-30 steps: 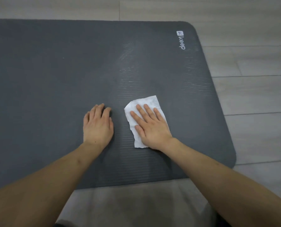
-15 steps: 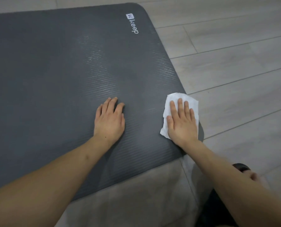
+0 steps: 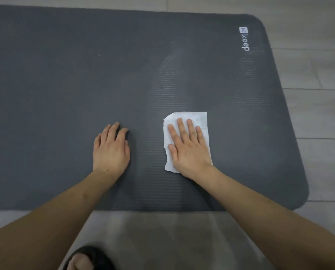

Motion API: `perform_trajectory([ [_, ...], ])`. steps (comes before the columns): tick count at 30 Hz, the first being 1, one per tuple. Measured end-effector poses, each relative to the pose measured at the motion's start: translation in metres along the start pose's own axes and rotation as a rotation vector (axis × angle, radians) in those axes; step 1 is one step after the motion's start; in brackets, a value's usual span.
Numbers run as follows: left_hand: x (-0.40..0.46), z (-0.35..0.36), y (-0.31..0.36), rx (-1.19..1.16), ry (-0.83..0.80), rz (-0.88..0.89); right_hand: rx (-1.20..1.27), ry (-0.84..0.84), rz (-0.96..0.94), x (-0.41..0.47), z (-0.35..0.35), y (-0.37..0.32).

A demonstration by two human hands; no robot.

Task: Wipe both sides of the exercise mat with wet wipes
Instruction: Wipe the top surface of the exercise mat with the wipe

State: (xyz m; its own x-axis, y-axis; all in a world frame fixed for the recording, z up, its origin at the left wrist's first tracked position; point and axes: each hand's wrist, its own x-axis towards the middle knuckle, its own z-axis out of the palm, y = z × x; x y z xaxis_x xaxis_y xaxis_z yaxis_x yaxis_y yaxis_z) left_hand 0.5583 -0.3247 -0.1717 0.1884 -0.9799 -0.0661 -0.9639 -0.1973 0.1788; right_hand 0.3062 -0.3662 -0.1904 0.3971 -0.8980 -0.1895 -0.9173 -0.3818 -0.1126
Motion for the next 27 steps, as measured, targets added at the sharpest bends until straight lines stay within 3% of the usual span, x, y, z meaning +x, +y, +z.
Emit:
perform_trajectory([
  [7,-0.035,-0.008,-0.04,0.015,-0.002,-0.077,-0.014,-0.054,-0.273,0.016,0.006,-0.073],
  [10,-0.032,-0.01,-0.024,-0.002,-0.007,-0.096,-0.038,-0.068,-0.361,0.013,0.007,-0.069],
  [14,-0.011,-0.01,0.02,-0.046,-0.003,0.022,0.022,-0.003,-0.41,0.0,0.004,-0.035],
  [19,0.02,0.005,0.097,-0.056,-0.005,0.253,0.039,0.043,-0.156,-0.034,0.001,0.063],
  [24,0.029,0.025,0.18,-0.049,-0.068,0.547,0.054,0.057,0.325,-0.084,-0.005,0.181],
  [27,0.026,0.033,0.221,-0.073,-0.091,0.649,0.107,0.064,0.562,-0.124,-0.004,0.215],
])
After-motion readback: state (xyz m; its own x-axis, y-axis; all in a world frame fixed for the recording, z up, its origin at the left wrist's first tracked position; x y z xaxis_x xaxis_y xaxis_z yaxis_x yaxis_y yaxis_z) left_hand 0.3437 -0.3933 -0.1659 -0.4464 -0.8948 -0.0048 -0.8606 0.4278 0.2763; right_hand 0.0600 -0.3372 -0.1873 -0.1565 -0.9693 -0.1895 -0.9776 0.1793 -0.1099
